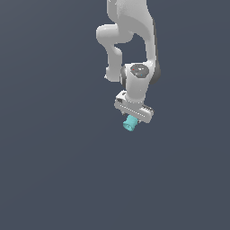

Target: Pick up the object and move it to a goal position.

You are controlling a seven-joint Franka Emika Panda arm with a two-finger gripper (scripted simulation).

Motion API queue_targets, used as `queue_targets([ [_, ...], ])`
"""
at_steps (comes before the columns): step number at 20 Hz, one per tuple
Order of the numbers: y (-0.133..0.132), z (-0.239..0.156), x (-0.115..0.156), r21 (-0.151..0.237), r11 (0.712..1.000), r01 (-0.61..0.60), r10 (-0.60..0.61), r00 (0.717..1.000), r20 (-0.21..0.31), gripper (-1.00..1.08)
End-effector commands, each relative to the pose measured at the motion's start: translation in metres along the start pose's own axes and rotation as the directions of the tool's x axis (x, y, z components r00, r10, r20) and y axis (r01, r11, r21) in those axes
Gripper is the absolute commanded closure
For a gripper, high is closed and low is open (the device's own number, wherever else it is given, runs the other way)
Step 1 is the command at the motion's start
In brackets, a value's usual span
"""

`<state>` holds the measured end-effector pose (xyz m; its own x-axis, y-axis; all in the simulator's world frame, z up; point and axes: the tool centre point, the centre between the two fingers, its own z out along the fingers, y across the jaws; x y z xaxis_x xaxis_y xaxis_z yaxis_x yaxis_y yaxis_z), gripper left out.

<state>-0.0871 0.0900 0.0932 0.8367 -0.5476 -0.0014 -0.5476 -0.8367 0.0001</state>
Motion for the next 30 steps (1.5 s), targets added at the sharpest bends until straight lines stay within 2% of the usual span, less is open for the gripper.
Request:
queue_targets([
  [1,0.000,0.002,-0.003,0.000,1.000,-0.017,0.017,1.000,-0.001,-0.92],
  [10,0.000,0.007,-0.005,0.000,1.000,-0.021,0.021,1.000,-0.001,-0.92],
  [19,0.001,0.043,-0.006,0.000,1.000,-0.024,0.024,1.000,-0.001,-0.92],
  [25,0.000,0.052,-0.005,0.000,1.000,-0.025,0.025,1.000,-0.001,-0.92],
  [26,0.000,0.052,-0.005,0.000,1.000,-0.025,0.025,1.000,-0.001,1.08],
  [30,0.000,0.052,-0.005,0.000,1.000,-0.025,0.025,1.000,-0.001,1.08],
])
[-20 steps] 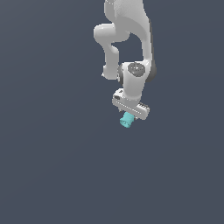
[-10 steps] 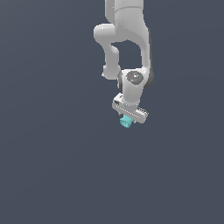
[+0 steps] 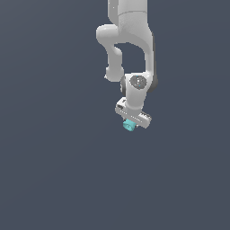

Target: Pick up the object and move it to a goal position.

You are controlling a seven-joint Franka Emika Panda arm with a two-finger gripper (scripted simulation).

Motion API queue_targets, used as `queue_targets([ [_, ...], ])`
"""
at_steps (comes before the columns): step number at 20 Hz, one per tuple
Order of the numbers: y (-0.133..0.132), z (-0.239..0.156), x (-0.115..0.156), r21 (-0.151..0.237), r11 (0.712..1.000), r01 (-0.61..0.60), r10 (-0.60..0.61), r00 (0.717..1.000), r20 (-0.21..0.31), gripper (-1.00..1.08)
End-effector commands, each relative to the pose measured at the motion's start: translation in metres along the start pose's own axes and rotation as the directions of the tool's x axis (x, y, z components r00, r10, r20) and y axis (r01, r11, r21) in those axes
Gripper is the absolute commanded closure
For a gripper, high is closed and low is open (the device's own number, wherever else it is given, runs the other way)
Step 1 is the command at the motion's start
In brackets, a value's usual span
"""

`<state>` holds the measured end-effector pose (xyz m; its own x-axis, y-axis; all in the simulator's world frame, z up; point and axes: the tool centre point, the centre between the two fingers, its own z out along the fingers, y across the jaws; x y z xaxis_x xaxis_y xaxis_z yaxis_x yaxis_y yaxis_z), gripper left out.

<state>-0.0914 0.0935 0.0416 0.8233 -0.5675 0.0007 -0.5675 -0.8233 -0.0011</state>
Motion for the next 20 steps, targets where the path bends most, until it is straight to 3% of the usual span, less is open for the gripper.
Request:
queue_targets([
  [1,0.001,0.001,0.000,-0.001,1.000,-0.001,0.001,1.000,0.001,1.08],
  [11,0.004,-0.005,0.002,0.000,1.000,0.000,0.000,1.000,0.000,1.08],
  [20,0.029,-0.044,0.015,0.000,1.000,0.000,0.000,1.000,0.000,1.08],
])
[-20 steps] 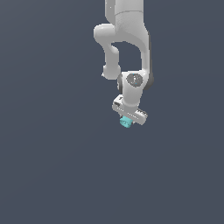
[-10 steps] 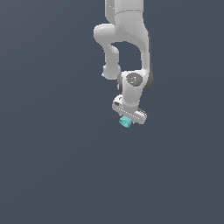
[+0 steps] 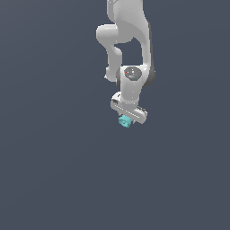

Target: Pick up the object and move it to a goal position.

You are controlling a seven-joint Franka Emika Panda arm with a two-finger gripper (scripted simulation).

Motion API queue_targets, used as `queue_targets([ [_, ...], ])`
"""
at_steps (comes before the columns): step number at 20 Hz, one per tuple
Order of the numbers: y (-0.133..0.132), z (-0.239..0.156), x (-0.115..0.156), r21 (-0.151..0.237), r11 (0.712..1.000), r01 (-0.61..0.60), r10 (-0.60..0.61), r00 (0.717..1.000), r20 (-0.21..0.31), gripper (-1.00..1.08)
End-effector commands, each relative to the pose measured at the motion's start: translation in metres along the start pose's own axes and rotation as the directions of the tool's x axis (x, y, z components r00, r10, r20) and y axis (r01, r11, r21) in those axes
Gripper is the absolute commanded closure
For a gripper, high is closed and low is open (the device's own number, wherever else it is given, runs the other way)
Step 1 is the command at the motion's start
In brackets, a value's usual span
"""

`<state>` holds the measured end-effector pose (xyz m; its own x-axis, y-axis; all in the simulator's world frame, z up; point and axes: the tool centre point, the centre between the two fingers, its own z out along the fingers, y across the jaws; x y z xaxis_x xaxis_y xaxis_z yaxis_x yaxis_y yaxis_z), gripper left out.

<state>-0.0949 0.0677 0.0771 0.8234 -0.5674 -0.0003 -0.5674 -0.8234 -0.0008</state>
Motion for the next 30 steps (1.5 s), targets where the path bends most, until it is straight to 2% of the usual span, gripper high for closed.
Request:
queue_targets([
  [1,0.010,-0.016,0.005,0.001,1.000,-0.001,0.001,1.000,-0.001,1.08],
  [7,0.042,-0.066,0.022,0.002,1.000,-0.001,0.001,1.000,0.000,1.08],
  [30,0.185,-0.296,0.103,0.001,1.000,-0.003,0.003,1.000,0.001,1.08],
])
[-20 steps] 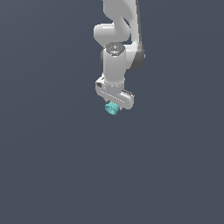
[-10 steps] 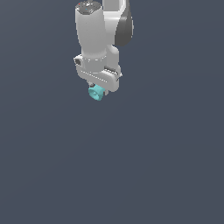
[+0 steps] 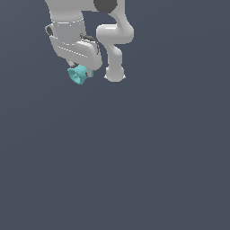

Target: Pick up the object and move it to a goal position.

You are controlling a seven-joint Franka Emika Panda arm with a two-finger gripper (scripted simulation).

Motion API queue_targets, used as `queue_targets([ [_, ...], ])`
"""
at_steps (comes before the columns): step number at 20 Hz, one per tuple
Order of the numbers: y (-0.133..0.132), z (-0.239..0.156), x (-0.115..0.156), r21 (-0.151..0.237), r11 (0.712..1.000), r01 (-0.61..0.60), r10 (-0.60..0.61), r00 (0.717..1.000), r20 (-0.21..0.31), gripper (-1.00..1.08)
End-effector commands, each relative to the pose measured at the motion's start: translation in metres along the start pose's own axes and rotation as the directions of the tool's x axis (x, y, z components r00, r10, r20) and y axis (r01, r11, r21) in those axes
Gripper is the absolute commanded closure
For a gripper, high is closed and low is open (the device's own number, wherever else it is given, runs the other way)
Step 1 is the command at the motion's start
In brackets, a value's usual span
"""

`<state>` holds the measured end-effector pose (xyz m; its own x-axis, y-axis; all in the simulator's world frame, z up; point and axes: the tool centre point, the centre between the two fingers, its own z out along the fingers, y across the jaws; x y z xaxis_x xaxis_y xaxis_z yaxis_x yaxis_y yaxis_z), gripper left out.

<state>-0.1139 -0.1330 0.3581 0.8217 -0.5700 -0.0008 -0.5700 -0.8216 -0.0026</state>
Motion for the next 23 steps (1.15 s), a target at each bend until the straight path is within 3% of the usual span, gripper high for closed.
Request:
queue_targets([
  [1,0.015,-0.025,0.009,-0.001,1.000,0.001,-0.001,1.000,0.000,1.08],
  [11,0.052,-0.089,0.035,-0.002,1.000,0.002,-0.002,1.000,-0.001,1.08],
  [23,0.064,-0.111,0.046,-0.002,1.000,0.002,-0.002,1.000,-0.001,1.08],
])
